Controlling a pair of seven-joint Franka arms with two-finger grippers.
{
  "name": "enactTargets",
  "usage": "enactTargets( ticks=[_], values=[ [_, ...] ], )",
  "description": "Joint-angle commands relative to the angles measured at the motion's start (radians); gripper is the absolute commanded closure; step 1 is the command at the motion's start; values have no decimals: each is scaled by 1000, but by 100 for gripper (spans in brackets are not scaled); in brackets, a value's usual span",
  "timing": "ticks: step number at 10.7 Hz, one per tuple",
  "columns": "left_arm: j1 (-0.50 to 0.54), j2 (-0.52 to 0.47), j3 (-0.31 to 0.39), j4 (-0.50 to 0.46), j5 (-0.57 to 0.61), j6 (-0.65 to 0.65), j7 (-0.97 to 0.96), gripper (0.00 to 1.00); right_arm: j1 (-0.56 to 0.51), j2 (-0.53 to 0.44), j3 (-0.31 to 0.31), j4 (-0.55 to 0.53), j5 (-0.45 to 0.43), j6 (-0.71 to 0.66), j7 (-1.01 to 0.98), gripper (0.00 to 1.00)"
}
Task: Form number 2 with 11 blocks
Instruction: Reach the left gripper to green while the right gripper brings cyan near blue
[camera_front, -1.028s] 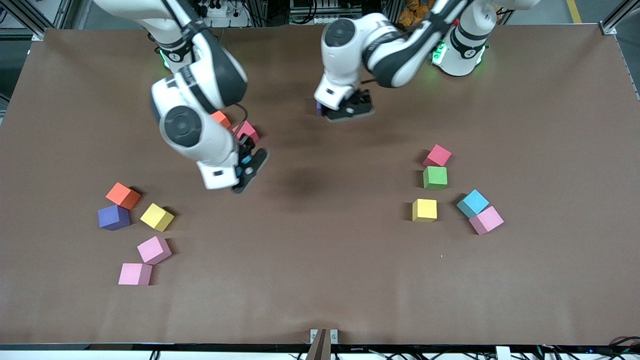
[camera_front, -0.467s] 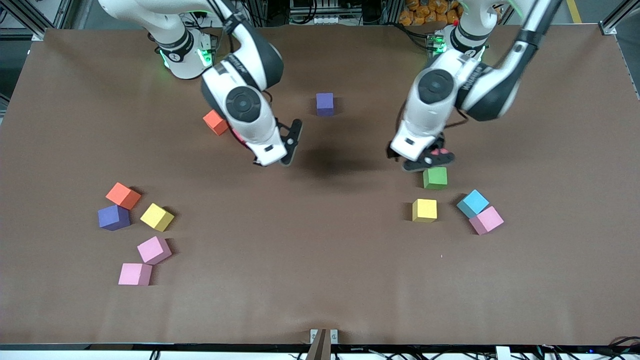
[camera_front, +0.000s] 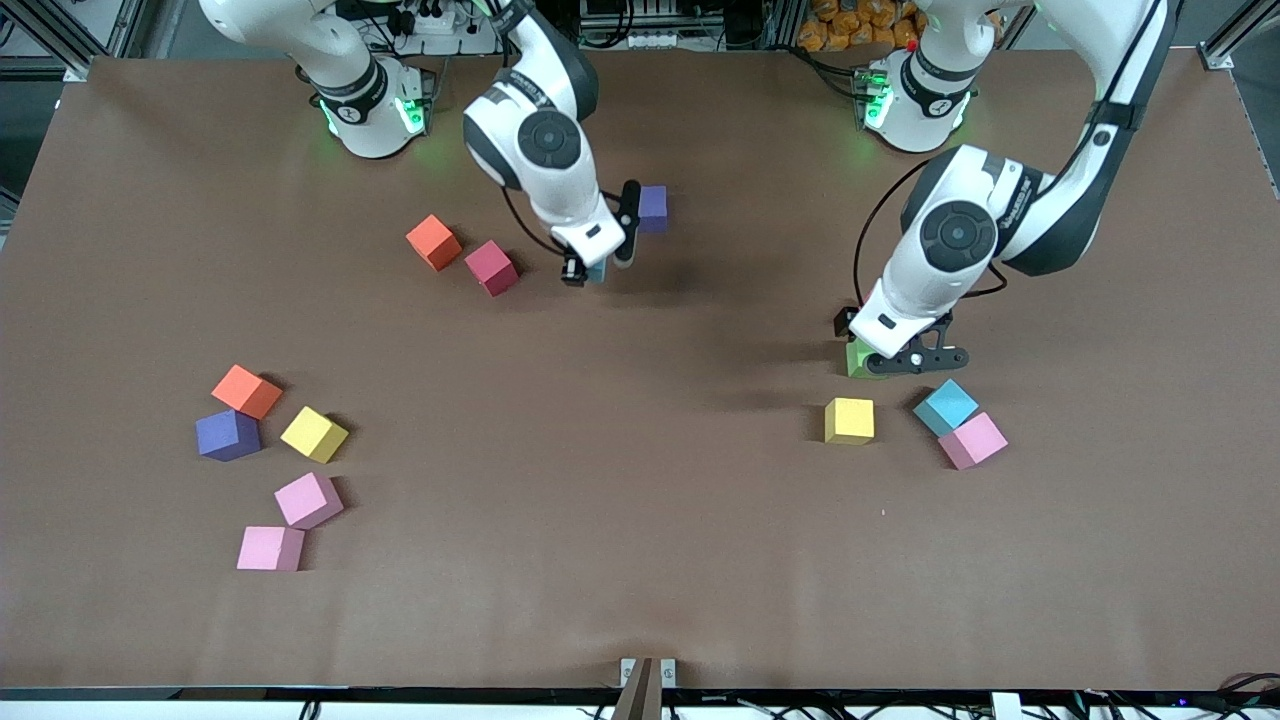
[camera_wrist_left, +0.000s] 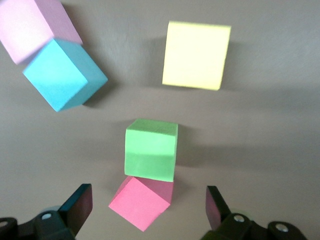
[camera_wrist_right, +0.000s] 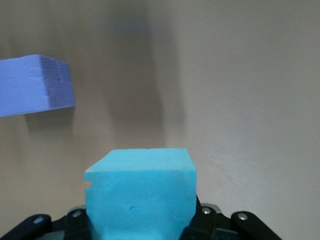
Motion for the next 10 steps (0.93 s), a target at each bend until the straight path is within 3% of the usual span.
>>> enactTargets(
  ticks=[1,5,10],
  values=[
    [-11,27,24,-40,27,47,26,0,59,-37,-16,-105,-18,103,-13,70],
    [-16,62,52,-69,28,139,28,0,189,-21,-102,-180,-16,218,11,71],
    [-17,110,70,-106,76,247,29,0,275,13,-102,-205,-8,251,134,72]
  ],
)
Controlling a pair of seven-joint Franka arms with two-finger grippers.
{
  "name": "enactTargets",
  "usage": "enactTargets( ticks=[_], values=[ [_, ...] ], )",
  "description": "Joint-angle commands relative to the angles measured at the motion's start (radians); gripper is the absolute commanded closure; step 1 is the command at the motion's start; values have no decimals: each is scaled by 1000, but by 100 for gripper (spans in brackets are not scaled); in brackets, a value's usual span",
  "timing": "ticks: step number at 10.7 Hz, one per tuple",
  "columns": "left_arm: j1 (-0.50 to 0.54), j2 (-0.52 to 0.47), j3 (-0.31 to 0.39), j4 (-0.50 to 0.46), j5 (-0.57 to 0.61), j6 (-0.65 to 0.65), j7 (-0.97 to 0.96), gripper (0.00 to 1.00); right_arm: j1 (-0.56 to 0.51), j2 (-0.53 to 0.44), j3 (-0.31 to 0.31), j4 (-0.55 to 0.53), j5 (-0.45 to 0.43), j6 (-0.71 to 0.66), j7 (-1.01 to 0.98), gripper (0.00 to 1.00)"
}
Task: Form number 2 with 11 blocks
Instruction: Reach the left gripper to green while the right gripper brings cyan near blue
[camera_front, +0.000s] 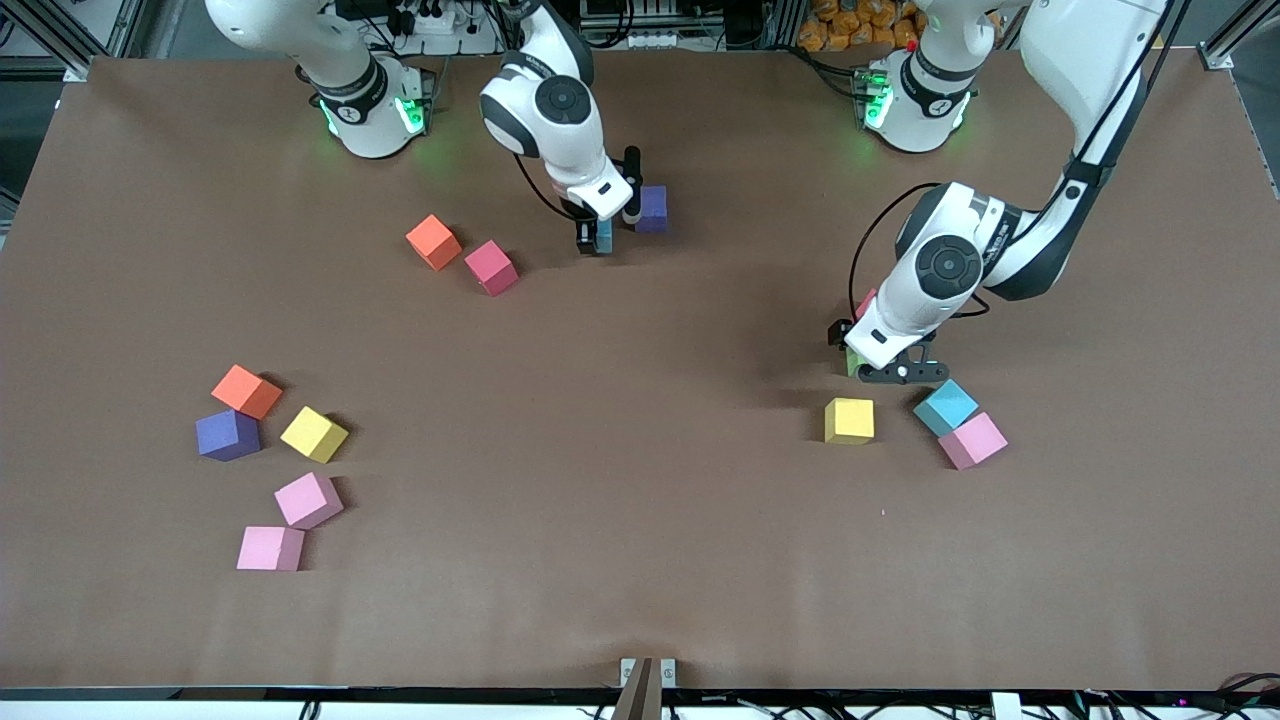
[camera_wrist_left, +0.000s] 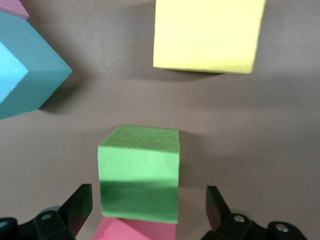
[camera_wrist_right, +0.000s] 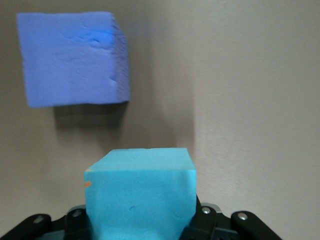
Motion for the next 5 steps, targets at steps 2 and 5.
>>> enactTargets(
  ticks=[2,5],
  values=[
    [-11,18,17,-19,70,31,5,0,61,38,-15,-9,-6,75,99,73],
    [-10,30,19,-17,75,31,5,0,77,73,-14,-10,-6,138,111,74]
  ],
)
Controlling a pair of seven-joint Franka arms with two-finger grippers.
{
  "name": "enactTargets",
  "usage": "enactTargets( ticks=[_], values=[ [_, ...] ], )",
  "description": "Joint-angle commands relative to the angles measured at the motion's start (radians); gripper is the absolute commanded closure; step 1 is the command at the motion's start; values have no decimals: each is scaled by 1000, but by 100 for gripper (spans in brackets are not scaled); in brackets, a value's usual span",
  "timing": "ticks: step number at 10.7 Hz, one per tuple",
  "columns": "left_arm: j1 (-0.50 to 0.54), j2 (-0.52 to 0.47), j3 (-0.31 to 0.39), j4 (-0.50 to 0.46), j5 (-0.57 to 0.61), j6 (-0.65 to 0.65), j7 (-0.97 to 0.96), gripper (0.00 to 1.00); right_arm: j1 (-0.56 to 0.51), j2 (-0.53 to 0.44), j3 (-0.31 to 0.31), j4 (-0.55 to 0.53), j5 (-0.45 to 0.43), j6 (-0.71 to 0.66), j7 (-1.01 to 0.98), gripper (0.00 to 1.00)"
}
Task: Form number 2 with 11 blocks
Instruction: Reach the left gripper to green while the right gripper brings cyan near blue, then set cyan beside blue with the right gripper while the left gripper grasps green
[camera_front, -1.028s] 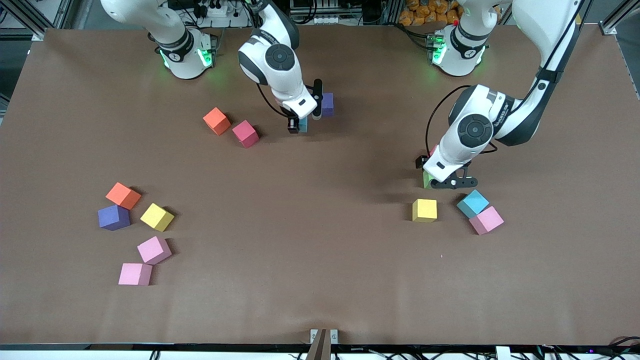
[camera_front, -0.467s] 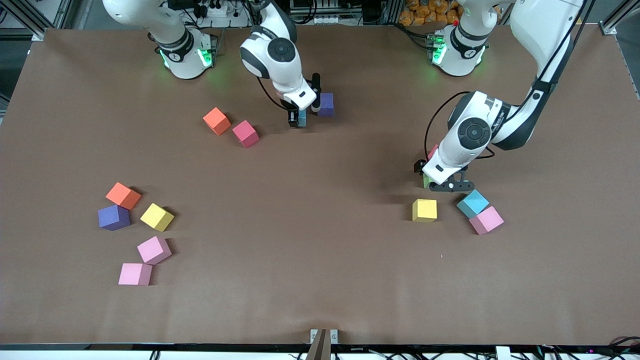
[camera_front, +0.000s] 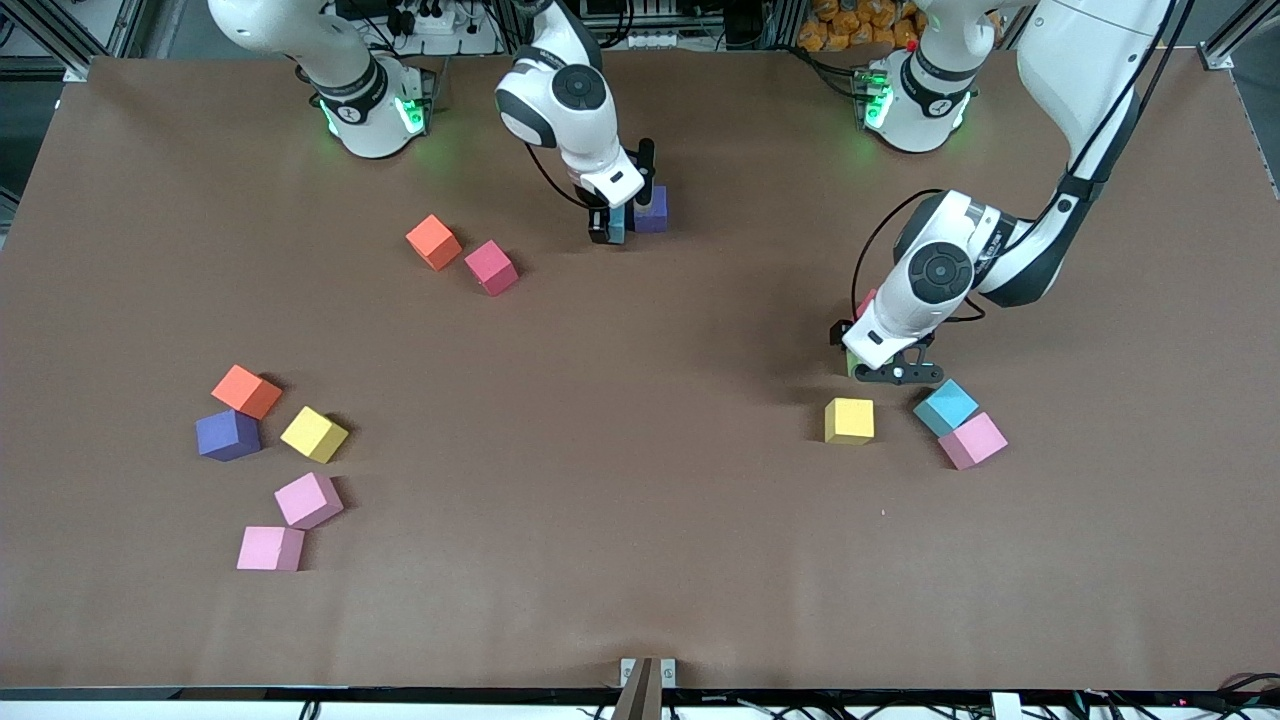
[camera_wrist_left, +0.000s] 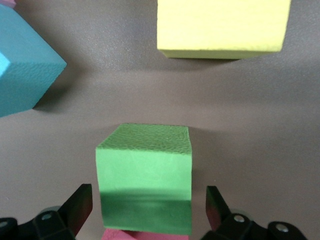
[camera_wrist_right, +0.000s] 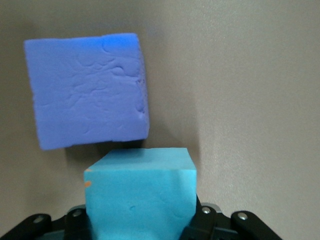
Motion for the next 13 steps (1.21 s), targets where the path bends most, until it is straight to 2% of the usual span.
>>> enactTargets(
  ticks=[1,7,8,9,10,11,13],
  values=[
    [-8,4,23,-5,25,20,4,0,24,15,-13,-6,-6,45,21,74],
    [-10,18,58,11,20,60,6,0,46,17,-11,-29,-3,71,35,75],
    [-11,19,58,12,14,60,5,6,50,17,-10,-35,-3,88,53,75],
    [-16,21,60,14,13,60,4,27,58,17,-10,-41,-3,94,64,75],
    [-22,21,60,14,11,60,3,52,62,15,-8,-43,-5,94,75,75],
    [-24,21,60,15,11,60,-6,70,64,15,-8,-43,-5,94,77,75],
    [-24,21,60,18,10,60,-12,72,75,14,-10,-45,-3,88,103,75]
  ],
)
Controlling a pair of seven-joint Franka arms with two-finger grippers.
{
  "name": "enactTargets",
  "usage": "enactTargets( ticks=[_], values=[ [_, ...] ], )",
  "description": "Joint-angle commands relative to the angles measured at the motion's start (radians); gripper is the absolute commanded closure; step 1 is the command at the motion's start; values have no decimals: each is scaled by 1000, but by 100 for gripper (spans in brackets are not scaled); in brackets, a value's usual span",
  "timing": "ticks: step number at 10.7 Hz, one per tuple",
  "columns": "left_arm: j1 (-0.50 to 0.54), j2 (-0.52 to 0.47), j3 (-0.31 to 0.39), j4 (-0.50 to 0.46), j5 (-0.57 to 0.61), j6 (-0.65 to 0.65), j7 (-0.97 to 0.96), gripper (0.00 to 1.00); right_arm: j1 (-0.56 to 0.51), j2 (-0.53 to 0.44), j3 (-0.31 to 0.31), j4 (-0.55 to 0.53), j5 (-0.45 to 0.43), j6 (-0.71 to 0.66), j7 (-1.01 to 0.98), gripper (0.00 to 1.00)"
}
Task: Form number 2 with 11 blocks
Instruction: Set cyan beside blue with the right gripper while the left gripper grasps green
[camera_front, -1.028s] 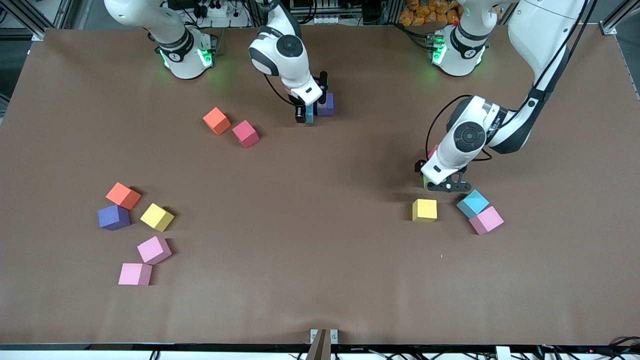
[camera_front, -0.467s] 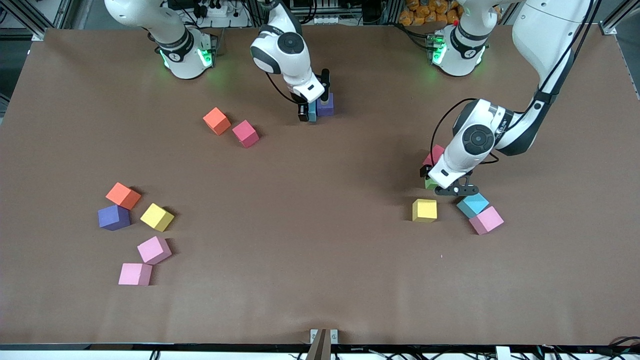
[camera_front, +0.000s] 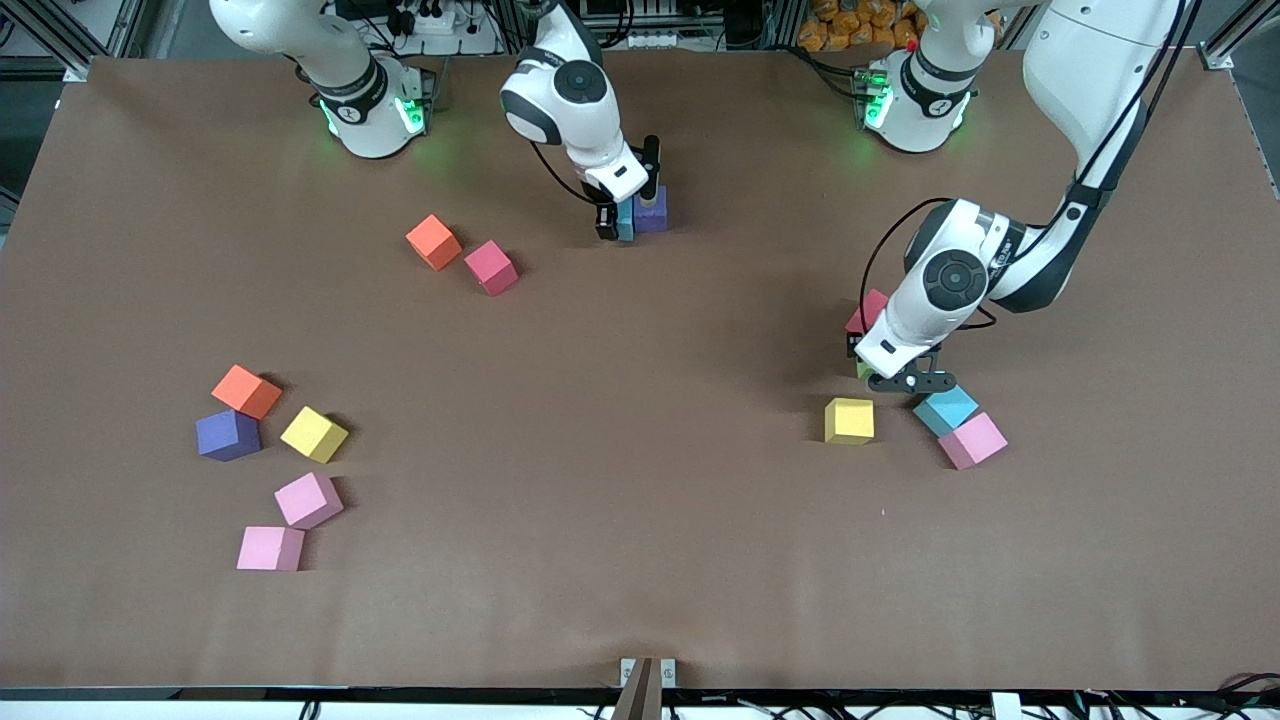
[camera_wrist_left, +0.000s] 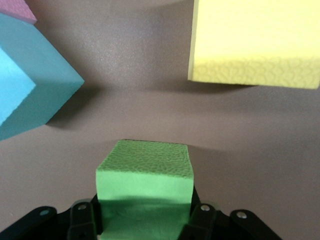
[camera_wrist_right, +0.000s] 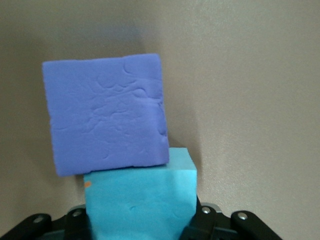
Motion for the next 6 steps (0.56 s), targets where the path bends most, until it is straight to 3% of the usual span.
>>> enactTargets(
  ticks=[1,5,6],
  values=[
    [-13,4,11,7,8,8,-12,72,34,-2,-9,-27,-3,10,51,76],
    [-23,2,11,7,-47,8,-13,76,40,-5,-9,-35,-3,9,87,75],
    [-28,-17,11,6,-59,-1,-16,86,45,-5,-9,-35,-3,8,110,58]
  ],
)
